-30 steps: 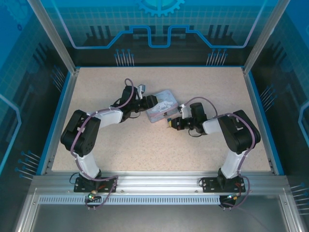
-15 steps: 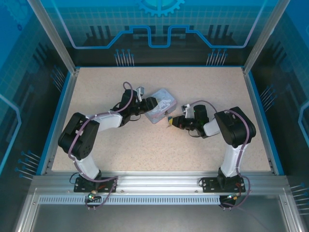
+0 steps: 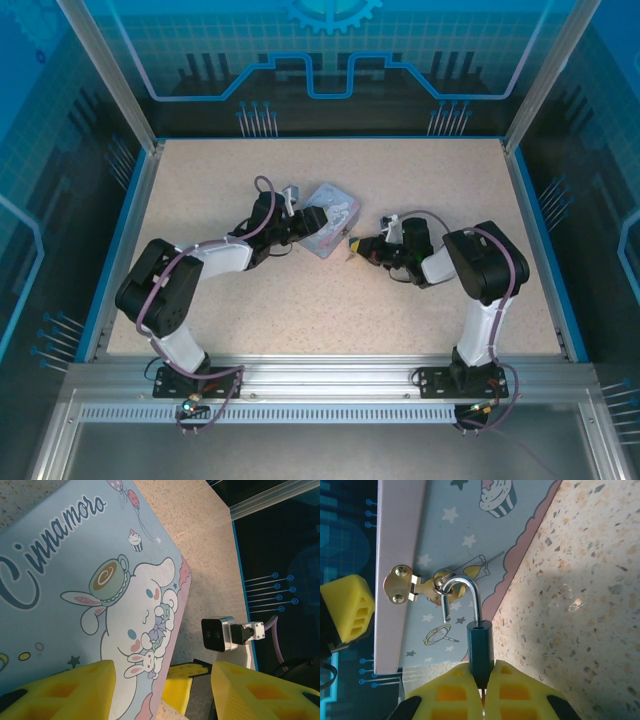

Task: Unlock the padlock with the key

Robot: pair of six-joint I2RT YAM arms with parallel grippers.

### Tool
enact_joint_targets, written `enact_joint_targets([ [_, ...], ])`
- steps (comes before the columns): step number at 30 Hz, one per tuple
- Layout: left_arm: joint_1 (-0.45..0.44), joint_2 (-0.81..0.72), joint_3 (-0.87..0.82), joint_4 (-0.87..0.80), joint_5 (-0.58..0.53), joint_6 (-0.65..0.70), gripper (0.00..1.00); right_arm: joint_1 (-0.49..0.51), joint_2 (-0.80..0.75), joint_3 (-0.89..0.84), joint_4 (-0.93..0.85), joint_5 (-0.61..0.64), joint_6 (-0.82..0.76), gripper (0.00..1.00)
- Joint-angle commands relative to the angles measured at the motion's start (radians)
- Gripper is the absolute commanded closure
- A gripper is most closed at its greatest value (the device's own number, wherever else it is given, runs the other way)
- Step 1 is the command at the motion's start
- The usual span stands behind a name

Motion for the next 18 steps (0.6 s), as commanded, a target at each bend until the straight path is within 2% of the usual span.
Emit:
enact_joint_targets([
  [1,-0.010,0.025,-0.057,-0.152,-0.006,-0.031,0.45,-0.002,0.004,0.005,0.006,0.095,0.069,0.96],
  [8,-0.010,0.026,-0.062,-0.153,-0.006,-0.027,0.45,0.025,-0.002,0.021,0.009,0.126,0.105,0.96],
  [18,-0.010,0.025,-0.063,-0.153,-0.004,-0.025,0.45,0.043,0.021,0.003,0.106,0.177,0.180,0.96],
])
